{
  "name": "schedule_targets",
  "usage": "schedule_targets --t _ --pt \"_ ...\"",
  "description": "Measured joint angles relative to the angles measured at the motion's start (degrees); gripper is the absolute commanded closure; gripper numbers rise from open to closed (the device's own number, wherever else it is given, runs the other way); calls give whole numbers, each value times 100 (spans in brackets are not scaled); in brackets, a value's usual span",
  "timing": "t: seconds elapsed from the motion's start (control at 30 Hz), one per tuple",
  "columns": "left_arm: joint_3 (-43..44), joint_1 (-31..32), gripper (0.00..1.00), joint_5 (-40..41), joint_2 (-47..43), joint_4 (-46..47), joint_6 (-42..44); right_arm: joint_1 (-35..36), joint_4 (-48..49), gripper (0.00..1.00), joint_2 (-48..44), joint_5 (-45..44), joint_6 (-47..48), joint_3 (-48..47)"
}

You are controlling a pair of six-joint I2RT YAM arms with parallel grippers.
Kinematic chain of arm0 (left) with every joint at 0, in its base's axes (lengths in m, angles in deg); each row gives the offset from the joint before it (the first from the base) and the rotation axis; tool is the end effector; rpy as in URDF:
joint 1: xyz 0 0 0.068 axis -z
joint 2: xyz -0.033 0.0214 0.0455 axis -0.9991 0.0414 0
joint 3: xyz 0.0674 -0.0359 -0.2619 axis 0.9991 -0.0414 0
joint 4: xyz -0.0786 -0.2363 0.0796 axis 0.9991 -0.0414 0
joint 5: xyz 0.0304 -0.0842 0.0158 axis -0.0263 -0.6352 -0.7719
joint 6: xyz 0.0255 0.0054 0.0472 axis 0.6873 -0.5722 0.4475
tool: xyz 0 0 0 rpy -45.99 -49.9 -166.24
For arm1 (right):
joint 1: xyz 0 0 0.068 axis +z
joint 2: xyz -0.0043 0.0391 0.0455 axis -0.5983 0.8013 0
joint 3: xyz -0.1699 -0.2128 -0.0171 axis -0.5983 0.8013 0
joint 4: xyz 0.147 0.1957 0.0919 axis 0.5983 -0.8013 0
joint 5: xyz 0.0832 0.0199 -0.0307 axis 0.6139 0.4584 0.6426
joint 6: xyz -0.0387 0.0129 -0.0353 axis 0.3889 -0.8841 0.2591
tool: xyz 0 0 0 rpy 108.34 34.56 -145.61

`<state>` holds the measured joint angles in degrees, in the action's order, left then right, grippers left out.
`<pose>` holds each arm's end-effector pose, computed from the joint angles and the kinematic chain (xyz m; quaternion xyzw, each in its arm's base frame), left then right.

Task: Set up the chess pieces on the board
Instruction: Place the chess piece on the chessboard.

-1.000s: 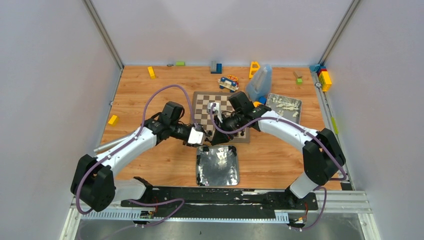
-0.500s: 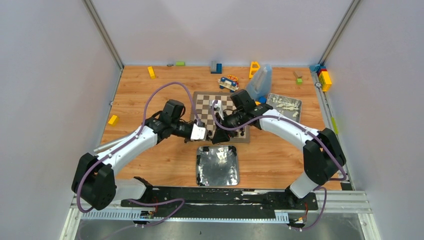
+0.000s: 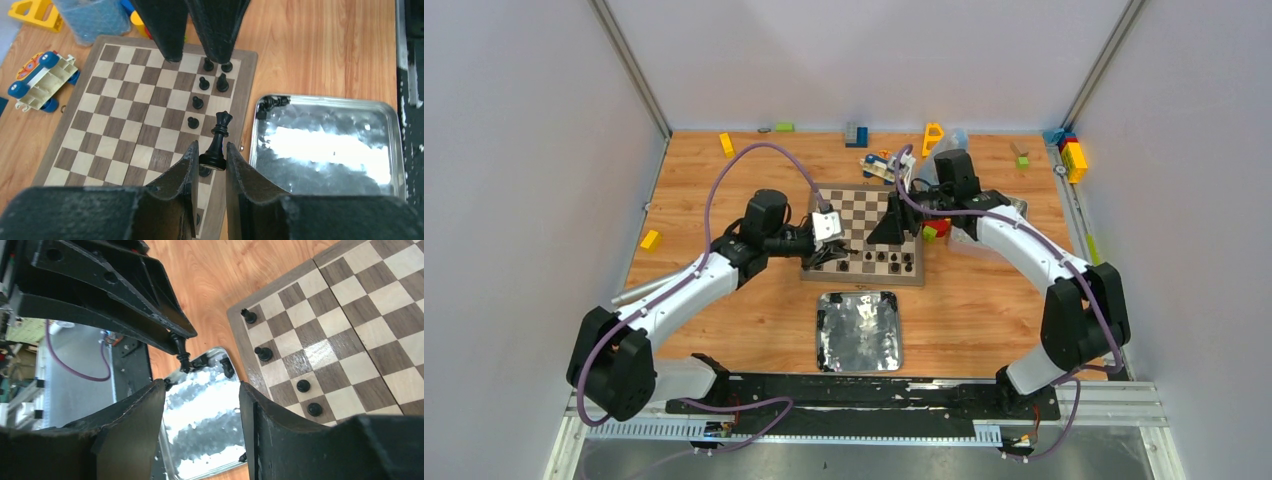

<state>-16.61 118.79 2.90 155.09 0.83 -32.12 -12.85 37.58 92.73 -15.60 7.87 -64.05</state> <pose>0.2225 -0.1626 0.2700 0.5632 0.6079 -0.3205 0.4589 0.2962 0.1630 0.2831 -0.3671 0.7453 0.4797 0.2822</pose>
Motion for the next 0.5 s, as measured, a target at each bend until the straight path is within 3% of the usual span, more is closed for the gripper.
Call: schedule_targets --t 0.27,0.5 --pt "-33 0 99 131 68 778 -1102 -46 599 43 435 592 -962 -114" --pt "-140 0 99 190 122 1097 -1545 -46 872 53 743 955 -1414 -114"
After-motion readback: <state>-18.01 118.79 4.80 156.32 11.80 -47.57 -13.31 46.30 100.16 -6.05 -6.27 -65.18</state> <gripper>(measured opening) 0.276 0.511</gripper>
